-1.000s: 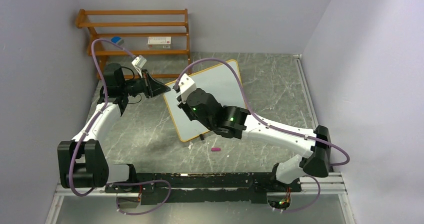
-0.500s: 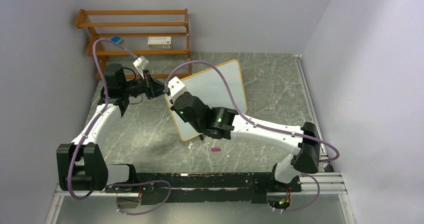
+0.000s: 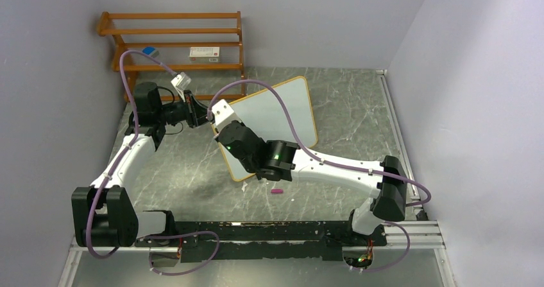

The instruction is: Write a sentence on the whiteboard

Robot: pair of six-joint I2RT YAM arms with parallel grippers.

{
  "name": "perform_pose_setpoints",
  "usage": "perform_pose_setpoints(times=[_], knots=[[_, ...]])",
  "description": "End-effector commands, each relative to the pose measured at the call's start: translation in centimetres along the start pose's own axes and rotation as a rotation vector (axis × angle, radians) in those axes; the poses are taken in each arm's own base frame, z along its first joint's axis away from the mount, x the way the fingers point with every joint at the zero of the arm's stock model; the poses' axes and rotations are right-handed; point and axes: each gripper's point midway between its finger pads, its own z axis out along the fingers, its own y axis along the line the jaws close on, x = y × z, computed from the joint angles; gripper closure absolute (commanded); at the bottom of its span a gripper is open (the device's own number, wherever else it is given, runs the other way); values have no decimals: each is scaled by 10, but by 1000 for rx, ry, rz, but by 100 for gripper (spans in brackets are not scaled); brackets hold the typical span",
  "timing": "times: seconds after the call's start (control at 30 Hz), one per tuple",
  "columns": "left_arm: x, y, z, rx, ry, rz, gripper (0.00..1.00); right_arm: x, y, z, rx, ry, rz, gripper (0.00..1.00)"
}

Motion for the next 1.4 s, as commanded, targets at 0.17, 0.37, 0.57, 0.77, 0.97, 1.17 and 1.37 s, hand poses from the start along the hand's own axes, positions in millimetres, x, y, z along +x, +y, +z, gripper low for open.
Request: perform_pose_setpoints(times=[0.17, 0.37, 0.57, 0.77, 0.97, 1.17, 1.37], knots=[[-2, 0, 1, -10, 2, 87, 95, -14, 2, 6, 27, -33, -10, 100], [-2, -1, 1, -9, 2, 89, 95, -13, 2, 10, 38, -27, -19, 100], [-2, -1, 2, -7, 2, 90, 95, -8, 5, 14, 40, -9, -34, 100], [-2, -2, 2, -5, 3, 91, 95, -4, 5, 15, 41, 11, -44, 100], [-2, -2, 2, -3, 3, 92, 95, 4, 8, 17, 39, 40, -56, 100], [-2, -1, 2, -7, 3, 89, 95, 8, 10, 16, 26, 62, -49, 100], [-2, -1, 1, -9, 4, 90, 95, 16, 13, 13, 9, 88, -41, 100]])
